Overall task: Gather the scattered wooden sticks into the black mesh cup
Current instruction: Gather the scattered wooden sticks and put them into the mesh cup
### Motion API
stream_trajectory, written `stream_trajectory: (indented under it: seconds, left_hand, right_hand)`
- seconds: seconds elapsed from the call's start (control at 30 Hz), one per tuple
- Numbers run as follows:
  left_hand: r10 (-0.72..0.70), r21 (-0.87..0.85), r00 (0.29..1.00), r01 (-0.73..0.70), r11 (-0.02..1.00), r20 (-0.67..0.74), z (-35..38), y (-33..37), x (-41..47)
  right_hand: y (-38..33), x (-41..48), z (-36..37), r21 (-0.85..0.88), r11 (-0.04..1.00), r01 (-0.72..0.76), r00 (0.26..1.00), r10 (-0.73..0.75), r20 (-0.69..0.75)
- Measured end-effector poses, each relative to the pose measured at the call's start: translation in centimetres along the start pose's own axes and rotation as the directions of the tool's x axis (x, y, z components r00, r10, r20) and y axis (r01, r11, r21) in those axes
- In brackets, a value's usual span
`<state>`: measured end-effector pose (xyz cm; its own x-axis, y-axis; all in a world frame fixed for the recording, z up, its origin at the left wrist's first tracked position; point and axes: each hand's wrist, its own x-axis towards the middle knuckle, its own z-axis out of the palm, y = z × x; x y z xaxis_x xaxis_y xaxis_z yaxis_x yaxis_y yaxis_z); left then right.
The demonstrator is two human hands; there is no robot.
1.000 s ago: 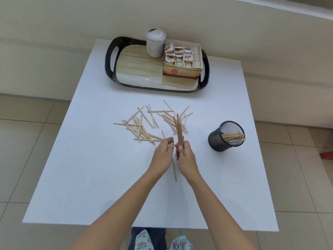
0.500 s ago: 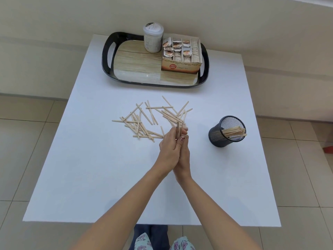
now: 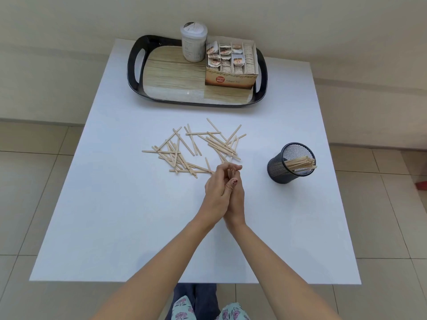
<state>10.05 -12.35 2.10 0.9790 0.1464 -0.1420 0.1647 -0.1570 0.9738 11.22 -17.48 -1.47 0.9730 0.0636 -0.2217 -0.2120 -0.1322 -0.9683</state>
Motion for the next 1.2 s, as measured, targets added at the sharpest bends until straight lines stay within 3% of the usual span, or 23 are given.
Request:
stream_trajectory:
  seconds: [0.13, 0.27, 0.37, 0.47, 0.57, 0.67, 0.73, 0.83, 0.9, 1.0, 1.1, 1.2]
  left_hand:
    - [0.027, 0.039, 0.999, -0.026, 0.999, -0.027, -0.2, -0.4, 0.5]
    - [0.07, 0.105, 0.997, -0.066, 0.992, -0.038, 0.3, -0.6, 0.4]
    - [0.074, 0.129, 0.995, -0.066, 0.989, -0.061, 1.7, -1.1, 0.1]
    - [0.039, 0.163, 0.999, -0.032, 0.986, -0.037, 2.0, -2.0, 0.2]
    - [0.032, 0.199, 0.999, -0.034, 0.979, 0.015, 1.5, -2.8, 0.4]
    - [-0.037, 0.067, 0.996, 0.031, 0.997, 0.086, 0.9, -2.6, 0.4]
    - [-0.125, -0.032, 0.99, 0.127, 0.991, 0.058, 0.5, -2.4, 0.5]
    - [-0.256, -0.234, 0.965, 0.235, 0.943, -0.062, -0.2, -2.3, 0.2]
    - [-0.351, -0.419, 0.925, 0.265, 0.868, -0.143, -1.1, -2.7, 0.4]
    - [-0.492, -0.681, 0.857, 0.268, 0.681, -0.154, -2.7, -3.4, 0.8]
    - [-0.594, -0.771, 0.799, 0.32, 0.55, -0.092, -4.0, -3.9, 0.7]
    - [-0.652, -0.771, 0.757, 0.388, 0.505, -0.045, -4.9, -4.4, 0.6]
  right_hand:
    - [1.0, 0.8, -0.7, -0.238, 0.966, 0.104, 0.993, -0.116, -0.035]
    - [1.6, 0.6, -1.4, -0.325, 0.934, 0.149, 0.987, -0.163, -0.014]
    - [2.4, 1.1, -1.8, -0.251, 0.963, 0.099, 0.992, -0.114, -0.048]
    - [2.2, 1.6, -1.9, -0.056, 0.998, 0.012, 0.99, -0.019, -0.139]
    - [2.8, 0.9, -1.7, -0.218, 0.975, 0.047, 0.998, -0.053, -0.022]
    - [2.1, 0.0, -1.9, -0.133, 0.987, -0.089, 0.995, 0.095, 0.032]
    - [1.5, -0.7, -1.8, -0.067, 0.989, -0.135, 0.991, 0.136, 0.014]
    - [0.7, -2.2, -2.0, -0.236, 0.972, 0.003, 1.0, -0.004, -0.001]
    - [1.2, -3.0, -2.2, -0.412, 0.906, 0.098, 0.992, -0.124, -0.038]
    - [1.5, -3.5, -2.3, -0.582, 0.812, 0.046, 0.987, -0.128, -0.101]
    - [1.4, -3.6, -1.9, -0.768, 0.64, -0.041, 0.997, -0.025, -0.074]
    - [1.3, -3.3, -1.3, -0.869, 0.477, -0.129, 0.992, 0.047, -0.121]
